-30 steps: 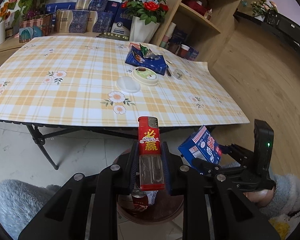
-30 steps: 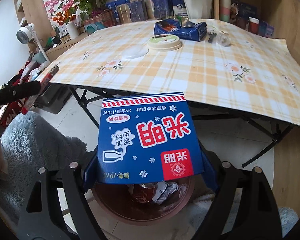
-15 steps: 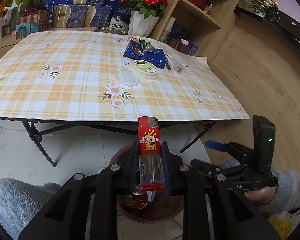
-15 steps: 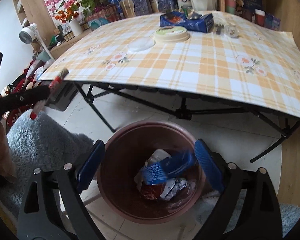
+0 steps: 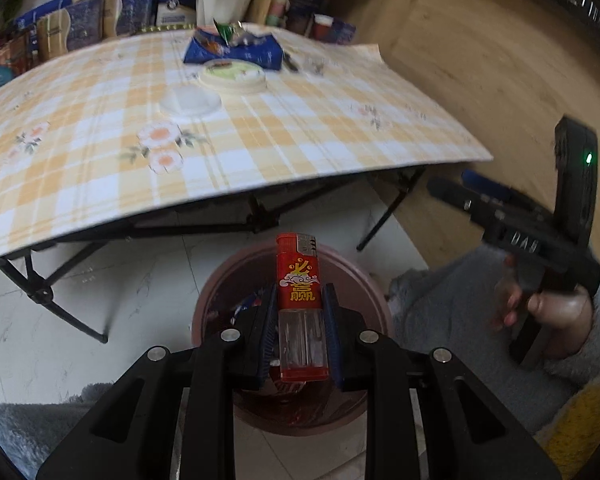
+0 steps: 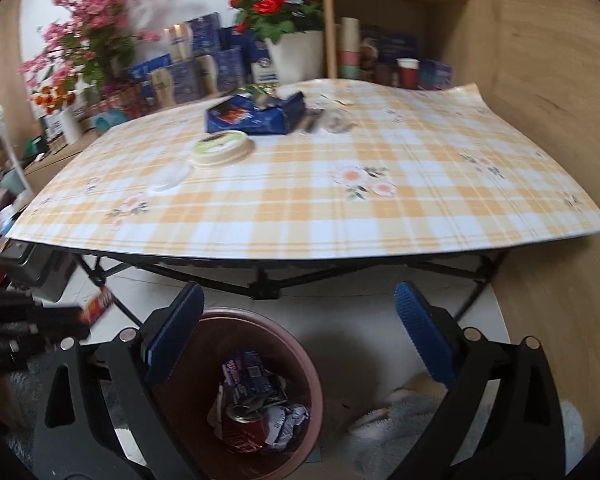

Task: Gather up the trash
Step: 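Lower the red lighter into the bin and open the left tool, then grasp the green-lidded yogurt cup by its rim with the left tool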

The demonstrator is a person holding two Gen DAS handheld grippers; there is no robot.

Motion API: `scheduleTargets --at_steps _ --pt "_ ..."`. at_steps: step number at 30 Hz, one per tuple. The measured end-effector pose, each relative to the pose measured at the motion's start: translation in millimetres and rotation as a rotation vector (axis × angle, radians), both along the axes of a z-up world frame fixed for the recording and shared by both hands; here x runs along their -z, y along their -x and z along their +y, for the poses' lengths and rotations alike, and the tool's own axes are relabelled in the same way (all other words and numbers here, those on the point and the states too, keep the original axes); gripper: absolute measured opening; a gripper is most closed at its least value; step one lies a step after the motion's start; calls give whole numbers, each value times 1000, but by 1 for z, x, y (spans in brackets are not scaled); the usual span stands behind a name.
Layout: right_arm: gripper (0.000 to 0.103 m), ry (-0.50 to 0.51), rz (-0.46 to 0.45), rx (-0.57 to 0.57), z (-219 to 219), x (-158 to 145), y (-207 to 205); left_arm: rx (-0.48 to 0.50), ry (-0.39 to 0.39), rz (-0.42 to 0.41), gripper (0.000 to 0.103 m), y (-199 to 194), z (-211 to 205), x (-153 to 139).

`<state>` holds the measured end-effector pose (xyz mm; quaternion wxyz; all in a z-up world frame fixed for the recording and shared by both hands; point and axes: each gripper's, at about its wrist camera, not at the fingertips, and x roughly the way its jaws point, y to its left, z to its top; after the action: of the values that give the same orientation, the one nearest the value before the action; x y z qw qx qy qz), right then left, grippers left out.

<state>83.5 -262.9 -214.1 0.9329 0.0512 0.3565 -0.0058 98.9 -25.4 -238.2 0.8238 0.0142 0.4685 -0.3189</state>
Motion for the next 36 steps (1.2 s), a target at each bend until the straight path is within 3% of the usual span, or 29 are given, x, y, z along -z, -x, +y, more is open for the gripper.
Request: scheduleTargets --at_steps 3,25,26,29,31,36 --pt "95 -2 11 10 -3 4 -1 25 -28 10 22 3 -6 6" --pt "95 7 28 -6 3 9 0 40 -13 4 23 4 -8 4" --pt "95 7 28 -6 3 9 0 38 -14 3 26 4 -8 4" --pt "95 6 28 -5 3 9 0 10 -4 -9 56 3 -5 2" --pt "95 6 29 -5 4 9 0 -14 11 -17 60 2 0 0" --pt "95 4 29 -4 3 9 0 -116 43 -41 86 -3 14 -6"
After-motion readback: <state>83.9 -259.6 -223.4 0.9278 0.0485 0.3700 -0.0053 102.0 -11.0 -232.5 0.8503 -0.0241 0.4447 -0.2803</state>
